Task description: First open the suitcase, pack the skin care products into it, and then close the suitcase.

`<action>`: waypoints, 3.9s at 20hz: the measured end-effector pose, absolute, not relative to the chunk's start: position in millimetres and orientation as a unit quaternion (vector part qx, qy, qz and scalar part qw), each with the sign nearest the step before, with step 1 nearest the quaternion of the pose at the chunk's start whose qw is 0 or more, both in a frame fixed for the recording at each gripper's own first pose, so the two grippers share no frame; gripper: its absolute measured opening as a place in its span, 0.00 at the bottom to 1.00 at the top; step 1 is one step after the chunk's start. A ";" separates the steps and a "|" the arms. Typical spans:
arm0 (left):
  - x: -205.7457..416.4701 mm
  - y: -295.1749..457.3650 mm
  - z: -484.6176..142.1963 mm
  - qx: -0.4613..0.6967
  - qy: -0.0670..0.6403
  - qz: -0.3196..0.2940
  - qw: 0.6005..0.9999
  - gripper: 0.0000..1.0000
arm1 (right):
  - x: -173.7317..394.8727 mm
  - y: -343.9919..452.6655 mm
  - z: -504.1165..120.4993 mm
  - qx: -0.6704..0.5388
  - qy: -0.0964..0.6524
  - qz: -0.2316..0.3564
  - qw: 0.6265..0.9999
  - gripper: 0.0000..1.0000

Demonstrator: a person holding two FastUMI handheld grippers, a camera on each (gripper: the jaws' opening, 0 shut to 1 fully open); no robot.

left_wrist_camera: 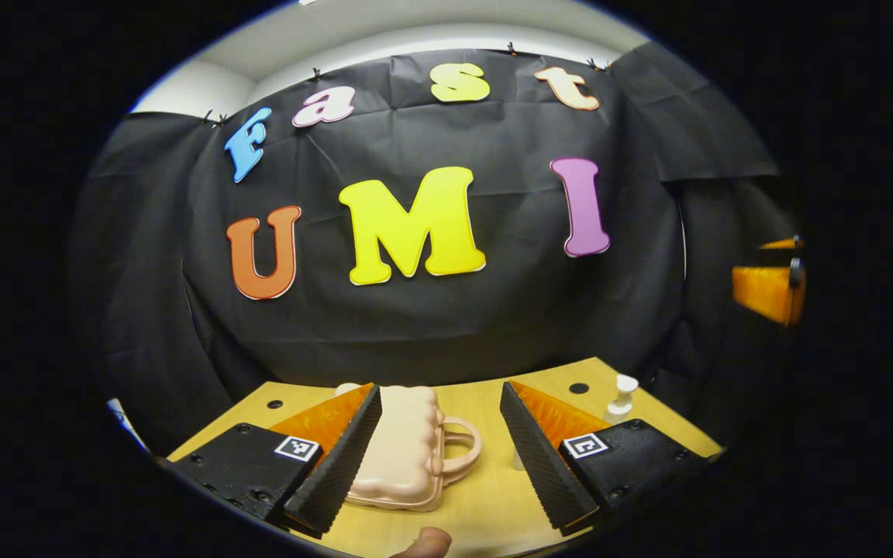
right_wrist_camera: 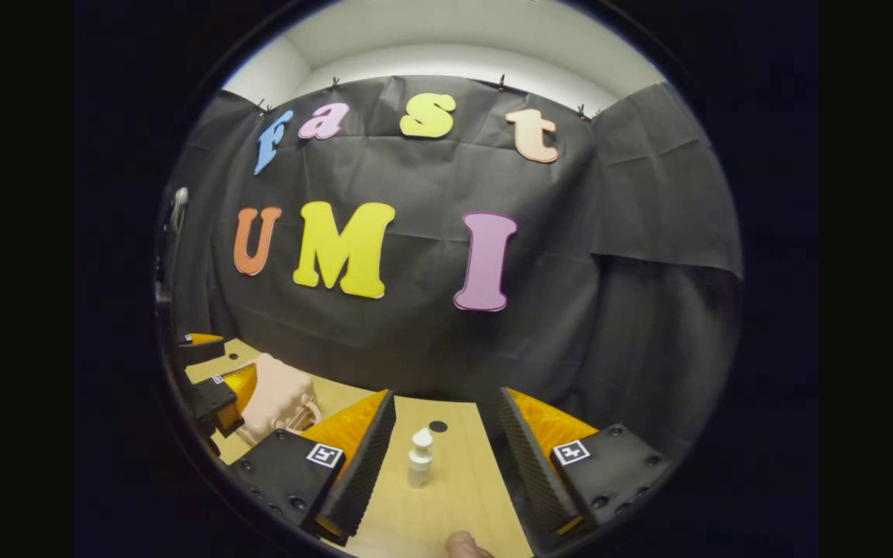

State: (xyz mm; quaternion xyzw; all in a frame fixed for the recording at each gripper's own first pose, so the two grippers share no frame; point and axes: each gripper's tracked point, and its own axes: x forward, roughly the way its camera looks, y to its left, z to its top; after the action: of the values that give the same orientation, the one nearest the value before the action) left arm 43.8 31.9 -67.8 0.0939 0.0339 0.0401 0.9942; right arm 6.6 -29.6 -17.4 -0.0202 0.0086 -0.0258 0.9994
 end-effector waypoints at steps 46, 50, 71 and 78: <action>141.3 69.1 -219.2 0.632 0.141 -0.026 0.762 0.03 | 3.0 1.8 -39.9 -0.015 0.038 -0.047 0.998 0.80; 130.5 79.9 -172.1 0.593 0.118 -0.030 0.796 0.03 | 11.9 17.0 -20.8 -0.010 0.022 -0.065 0.998 0.80; 111.9 372.5 -61.3 0.252 0.066 0.070 0.963 0.02 | 47.1 187.7 -5.2 -0.028 0.046 -0.023 0.998 0.80; 126.0 457.1 -112.3 0.062 0.084 0.070 0.992 0.03 | 41.8 226.1 -19.2 -0.033 0.084 -0.026 0.996 0.80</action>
State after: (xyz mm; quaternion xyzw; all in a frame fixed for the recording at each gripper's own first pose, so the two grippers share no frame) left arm 126.0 457.1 -112.3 0.0623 0.0836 0.0702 0.9921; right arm 41.8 226.1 -19.2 -0.0334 0.0843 -0.0260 0.9955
